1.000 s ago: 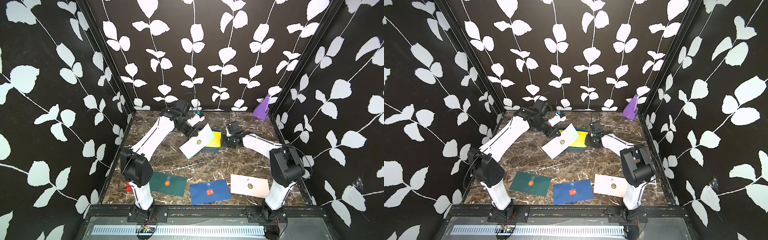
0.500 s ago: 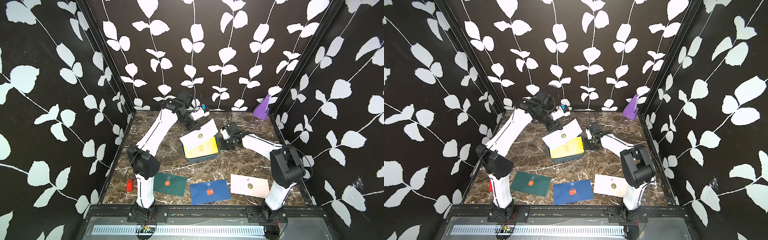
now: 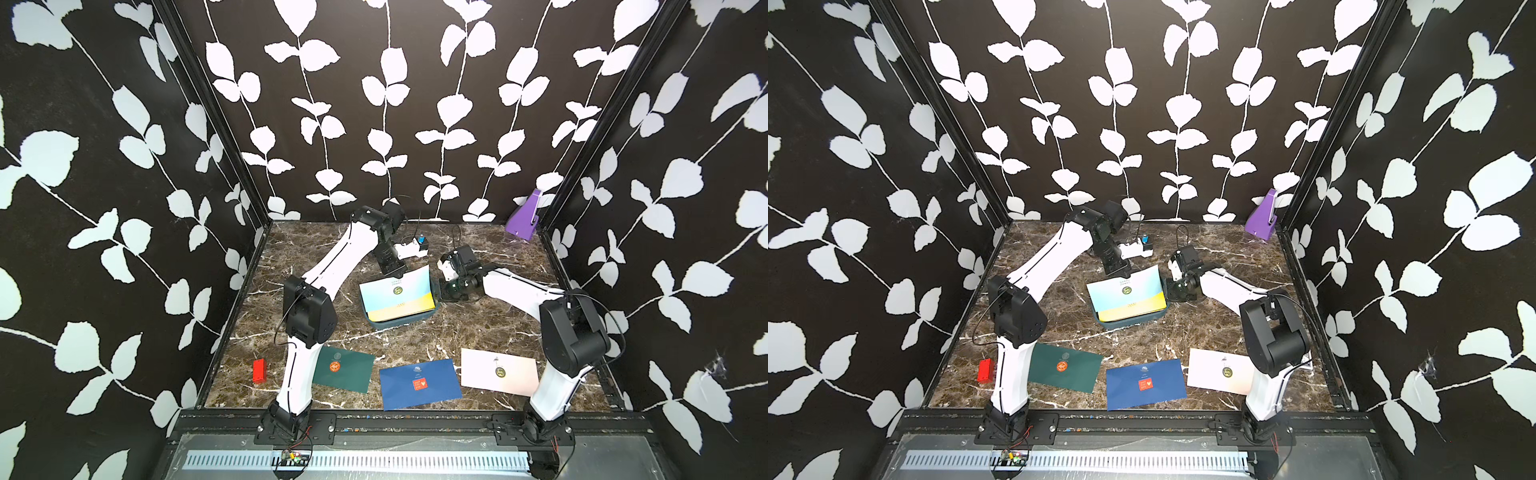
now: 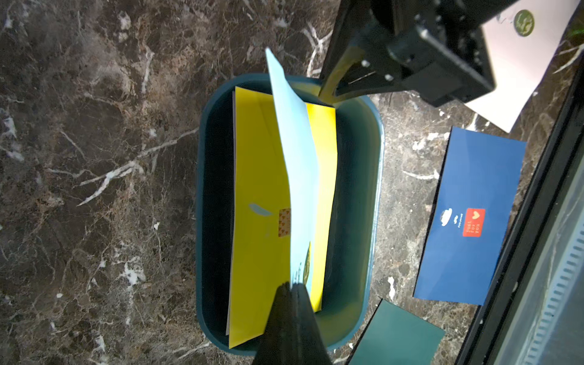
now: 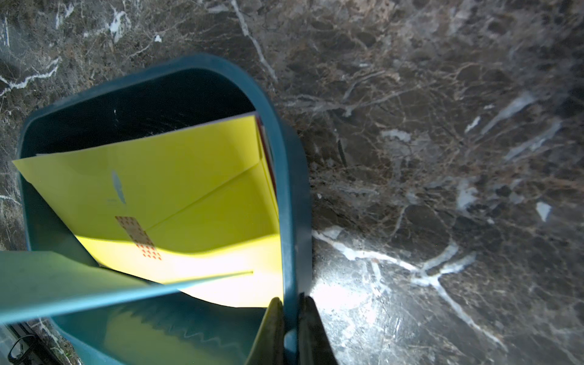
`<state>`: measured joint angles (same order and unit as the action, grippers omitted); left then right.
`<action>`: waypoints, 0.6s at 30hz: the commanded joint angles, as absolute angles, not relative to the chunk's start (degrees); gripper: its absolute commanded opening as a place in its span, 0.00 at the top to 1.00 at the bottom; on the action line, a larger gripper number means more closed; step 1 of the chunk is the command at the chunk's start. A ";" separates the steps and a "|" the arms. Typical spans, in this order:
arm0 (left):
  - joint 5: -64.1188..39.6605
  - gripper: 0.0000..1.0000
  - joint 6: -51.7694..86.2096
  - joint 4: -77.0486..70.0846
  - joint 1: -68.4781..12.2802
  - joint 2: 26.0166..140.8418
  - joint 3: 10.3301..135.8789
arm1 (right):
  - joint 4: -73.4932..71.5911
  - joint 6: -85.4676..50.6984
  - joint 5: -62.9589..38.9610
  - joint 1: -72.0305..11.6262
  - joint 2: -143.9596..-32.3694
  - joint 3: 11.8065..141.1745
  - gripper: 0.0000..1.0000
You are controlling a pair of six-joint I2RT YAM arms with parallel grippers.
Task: Put the sealed envelopes into the storage box
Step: Move the storage box to the center of the board.
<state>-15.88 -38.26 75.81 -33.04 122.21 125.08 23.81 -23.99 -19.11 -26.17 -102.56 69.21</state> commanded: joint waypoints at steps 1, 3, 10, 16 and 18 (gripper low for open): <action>-13.18 1.00 -40.16 77.36 -33.13 124.11 125.06 | 24.70 -24.04 -19.81 -26.88 -100.56 71.51 0.89; -13.16 1.00 -39.82 76.08 -33.10 125.24 124.93 | 24.72 -24.49 -19.56 -27.03 -100.40 71.42 0.89; -11.28 1.00 -38.67 70.29 -34.26 127.27 123.47 | 20.25 -30.06 -18.25 -27.16 -98.85 68.81 0.89; -8.15 0.89 -37.08 70.59 -34.89 129.43 125.63 | 15.92 -36.60 -14.16 -27.16 -97.91 65.86 0.89; -4.99 0.75 -33.84 67.84 -34.83 128.20 124.89 | 14.04 -38.66 -13.48 -27.20 -97.97 65.14 0.89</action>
<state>-8.73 -37.32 69.54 -34.65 129.14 124.40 19.38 -33.54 -16.43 -27.05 -99.66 67.05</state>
